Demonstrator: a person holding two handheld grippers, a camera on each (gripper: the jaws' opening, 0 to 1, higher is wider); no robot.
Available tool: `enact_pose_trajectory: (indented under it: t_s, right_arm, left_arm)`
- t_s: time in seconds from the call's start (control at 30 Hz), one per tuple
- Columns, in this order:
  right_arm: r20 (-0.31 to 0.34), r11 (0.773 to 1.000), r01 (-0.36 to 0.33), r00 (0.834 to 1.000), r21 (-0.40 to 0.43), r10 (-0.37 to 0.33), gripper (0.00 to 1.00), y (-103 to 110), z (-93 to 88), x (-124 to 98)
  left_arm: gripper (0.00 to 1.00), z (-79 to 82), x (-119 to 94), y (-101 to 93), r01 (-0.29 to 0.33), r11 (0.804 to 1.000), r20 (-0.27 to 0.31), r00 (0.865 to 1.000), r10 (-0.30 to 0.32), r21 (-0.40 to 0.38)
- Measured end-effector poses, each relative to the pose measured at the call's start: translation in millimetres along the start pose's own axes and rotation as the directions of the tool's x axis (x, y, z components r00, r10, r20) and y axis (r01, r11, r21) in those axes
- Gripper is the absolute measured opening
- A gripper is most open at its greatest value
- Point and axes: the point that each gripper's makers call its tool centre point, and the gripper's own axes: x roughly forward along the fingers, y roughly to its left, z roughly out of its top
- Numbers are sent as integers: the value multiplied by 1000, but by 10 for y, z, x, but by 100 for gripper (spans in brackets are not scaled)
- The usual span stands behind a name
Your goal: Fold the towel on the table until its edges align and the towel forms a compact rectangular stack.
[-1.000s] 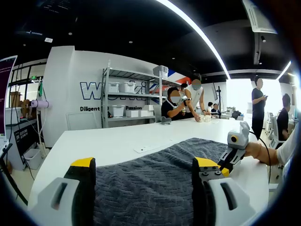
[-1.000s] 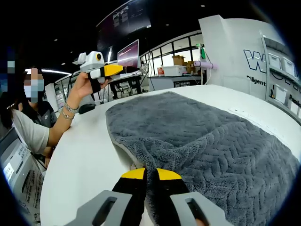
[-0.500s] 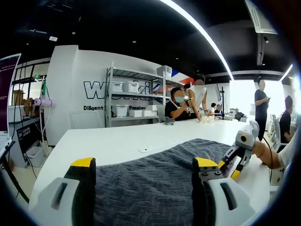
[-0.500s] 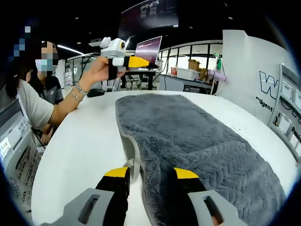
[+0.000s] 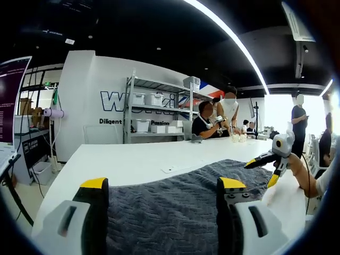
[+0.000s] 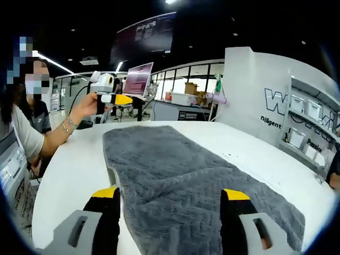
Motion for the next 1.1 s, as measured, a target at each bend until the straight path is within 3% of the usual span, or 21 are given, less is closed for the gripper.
enact_pose_trajectory:
  t_s: [0.1,0.2,0.27,0.47,0.63,0.83,0.97,1.1]
  right_arm:
    - [1,995,95,995,34,-95,85,-316,-39,-109]
    - [-5,991,126,992,50,-126,94,-500,-110,-193]
    - [-43,982,166,986,84,-163,99,-649,-242,-265]
    - [-110,952,276,959,131,-263,99,-1048,-509,-468]
    - [-110,924,349,936,158,-335,99,-1202,-561,-630]
    - [-148,864,474,879,171,-453,98,-1473,-703,-814]
    - [-182,839,508,860,196,-477,97,-1570,-842,-882]
    - [-186,831,512,857,217,-480,98,-1599,-878,-911]
  left_arm:
    - [88,-17,9,1,1,1000,-7,1000,-1,-1]
    - [88,-36,21,-12,5,1000,-14,1000,-5,0]
    - [88,-44,26,-21,7,1000,-16,1000,-7,1]
    - [88,-90,45,-26,8,1000,-32,999,-8,3]
    - [88,-96,50,-43,15,1000,-34,999,-15,3]
    - [89,-98,52,-70,27,1000,-37,999,-27,2]
    - [91,-94,53,-116,43,999,-41,998,-43,9]
    - [94,-113,59,-159,56,998,-53,997,-55,16]
